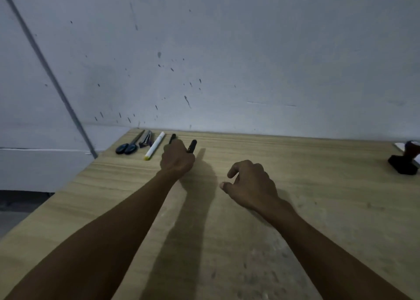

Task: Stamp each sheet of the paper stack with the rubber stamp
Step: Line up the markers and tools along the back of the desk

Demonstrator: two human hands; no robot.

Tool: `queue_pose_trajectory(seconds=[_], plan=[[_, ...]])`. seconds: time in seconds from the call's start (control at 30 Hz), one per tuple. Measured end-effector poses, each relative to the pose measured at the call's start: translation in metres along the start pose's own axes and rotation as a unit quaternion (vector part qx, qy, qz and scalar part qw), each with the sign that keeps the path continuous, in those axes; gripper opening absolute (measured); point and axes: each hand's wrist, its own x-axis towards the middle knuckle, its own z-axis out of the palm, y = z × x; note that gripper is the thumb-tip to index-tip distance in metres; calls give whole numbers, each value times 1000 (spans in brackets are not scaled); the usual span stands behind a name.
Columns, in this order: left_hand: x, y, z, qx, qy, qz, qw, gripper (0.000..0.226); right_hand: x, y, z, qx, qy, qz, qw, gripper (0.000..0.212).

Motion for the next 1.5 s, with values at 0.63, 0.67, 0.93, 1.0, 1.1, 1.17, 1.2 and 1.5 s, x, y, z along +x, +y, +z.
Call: queue_pose_trajectory(seconds=[0.63, 0.67, 0.93, 1.0, 1.1, 1.17, 1.2, 1.5], plan=[[67, -18, 29, 217, 82, 90, 969, 17, 61, -1, 22, -28, -5, -10, 1000, 28], [66, -18, 28, 217, 80, 91, 969, 17, 60, -1, 22, -27, -4, -11, 1000, 28], [65, -18, 26, 228, 68, 87, 967, 19, 55, 1, 17, -21, 9, -11, 1000, 27], [64, -17, 26, 230, 65, 85, 967, 19, 55, 1, 16, -22, 12, -10, 1000, 27], [62, -15, 25, 235, 59, 86, 967, 19, 55, 3, 14, -22, 14, -11, 1000, 27], [61, -13, 24, 236, 58, 87, 966, 20, 55, 4, 12, -23, 16, -13, 1000, 27], [61, -12, 24, 234, 59, 89, 966, 21, 54, 5, 11, -24, 17, -13, 999, 28], [23, 1, 31, 143, 86, 188, 968, 35, 34, 20, -12, -25, 31, 22, 999, 28]])
